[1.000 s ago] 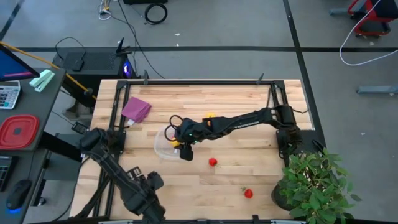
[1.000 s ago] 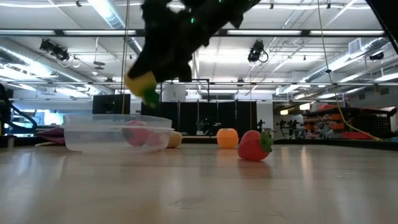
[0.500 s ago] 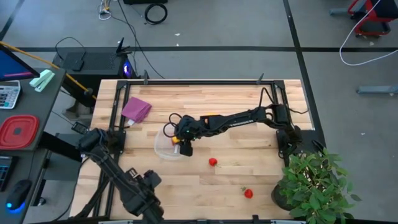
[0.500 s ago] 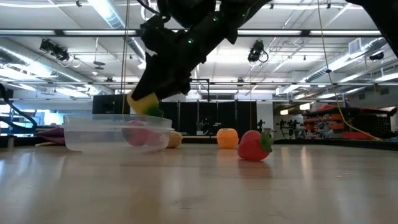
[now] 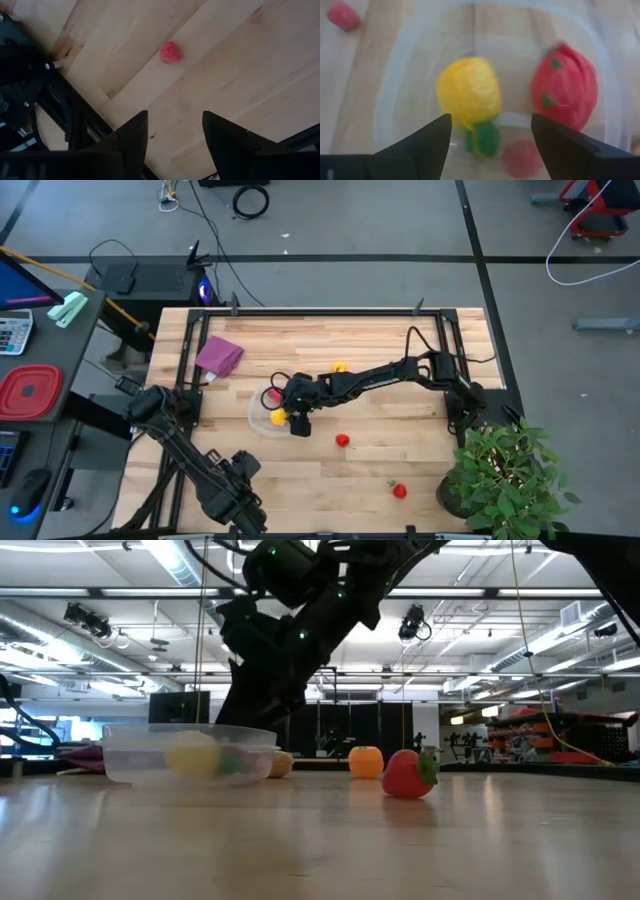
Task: Pick and placing Produce into tupperware
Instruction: Put the pink peach into the transparent bin
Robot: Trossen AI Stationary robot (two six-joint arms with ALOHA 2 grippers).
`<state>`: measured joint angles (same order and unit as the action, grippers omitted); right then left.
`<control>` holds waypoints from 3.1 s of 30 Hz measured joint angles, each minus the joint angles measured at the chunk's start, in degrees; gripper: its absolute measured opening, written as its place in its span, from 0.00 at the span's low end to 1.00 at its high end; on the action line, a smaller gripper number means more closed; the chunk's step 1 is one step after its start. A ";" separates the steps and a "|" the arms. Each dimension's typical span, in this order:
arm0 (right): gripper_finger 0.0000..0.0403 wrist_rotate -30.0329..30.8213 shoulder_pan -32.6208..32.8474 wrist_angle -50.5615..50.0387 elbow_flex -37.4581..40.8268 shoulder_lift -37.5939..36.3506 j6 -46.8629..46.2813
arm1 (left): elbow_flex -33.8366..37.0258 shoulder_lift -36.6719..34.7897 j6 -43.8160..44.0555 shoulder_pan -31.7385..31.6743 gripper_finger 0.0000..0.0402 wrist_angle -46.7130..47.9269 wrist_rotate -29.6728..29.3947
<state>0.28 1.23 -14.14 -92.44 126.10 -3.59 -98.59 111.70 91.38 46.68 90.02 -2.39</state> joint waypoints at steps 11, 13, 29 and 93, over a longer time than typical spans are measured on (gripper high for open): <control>0.65 0.05 0.85 -8.89 0.00 -13.87 7.75 | 0.00 0.00 0.99 0.00 0.59 0.01 0.02; 0.64 0.06 0.84 -14.10 0.00 -18.01 8.29 | 0.00 0.00 0.98 -0.01 0.60 0.01 0.02; 0.64 3.64 1.60 -31.42 -0.02 -53.10 -3.86 | 17.31 -0.05 -11.61 -5.95 0.58 -17.81 5.86; 0.63 21.32 1.55 -52.49 -0.02 -50.71 -10.25 | 29.73 -0.59 -35.41 -13.62 0.40 -29.43 13.20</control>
<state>21.61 2.79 -66.63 -92.47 75.40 -13.85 -68.86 111.11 55.97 33.06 60.59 10.80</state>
